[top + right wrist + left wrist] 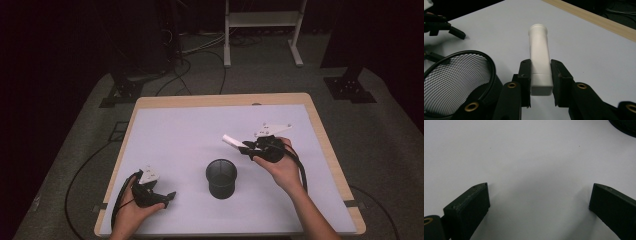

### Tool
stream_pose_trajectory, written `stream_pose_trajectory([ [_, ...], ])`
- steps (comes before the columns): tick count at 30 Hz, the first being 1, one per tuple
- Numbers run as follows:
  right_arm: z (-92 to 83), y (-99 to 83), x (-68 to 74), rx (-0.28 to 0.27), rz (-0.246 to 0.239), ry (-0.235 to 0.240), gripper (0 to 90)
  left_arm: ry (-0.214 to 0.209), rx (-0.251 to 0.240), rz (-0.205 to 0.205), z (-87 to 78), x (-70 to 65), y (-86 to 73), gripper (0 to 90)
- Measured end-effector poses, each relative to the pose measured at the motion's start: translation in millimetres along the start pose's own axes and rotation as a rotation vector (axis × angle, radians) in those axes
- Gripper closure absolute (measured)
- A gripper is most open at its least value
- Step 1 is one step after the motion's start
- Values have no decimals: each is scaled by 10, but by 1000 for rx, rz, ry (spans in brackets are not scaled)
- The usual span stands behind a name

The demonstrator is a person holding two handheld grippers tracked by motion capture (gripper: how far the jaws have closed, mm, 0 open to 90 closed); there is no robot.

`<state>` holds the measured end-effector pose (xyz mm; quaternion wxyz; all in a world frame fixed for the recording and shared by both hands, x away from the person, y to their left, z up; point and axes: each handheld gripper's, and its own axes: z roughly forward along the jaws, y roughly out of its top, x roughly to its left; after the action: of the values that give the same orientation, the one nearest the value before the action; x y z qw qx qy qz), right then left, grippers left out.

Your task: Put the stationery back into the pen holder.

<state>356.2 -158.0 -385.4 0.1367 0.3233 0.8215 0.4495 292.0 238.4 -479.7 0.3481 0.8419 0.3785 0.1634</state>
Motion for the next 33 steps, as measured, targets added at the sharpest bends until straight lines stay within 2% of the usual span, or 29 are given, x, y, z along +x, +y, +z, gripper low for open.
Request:
stream_pose_trajectory([
  [6, -148, 2, 104, -1, -29, 16, 706, -1, 0, -4, 0, -3, -1, 22],
  [14, -267, -18, 247, 8, -44, 63, 705, 0, -1, -1, 1, -1, -1, 22],
  [27, -290, -76, 429, 36, -78, 125, 705, 0, -1, 0, 1, -1, -1, 22],
  [33, -247, -74, 506, 57, -93, 154, 705, 0, -2, 0, 1, -2, -1, 22],
])
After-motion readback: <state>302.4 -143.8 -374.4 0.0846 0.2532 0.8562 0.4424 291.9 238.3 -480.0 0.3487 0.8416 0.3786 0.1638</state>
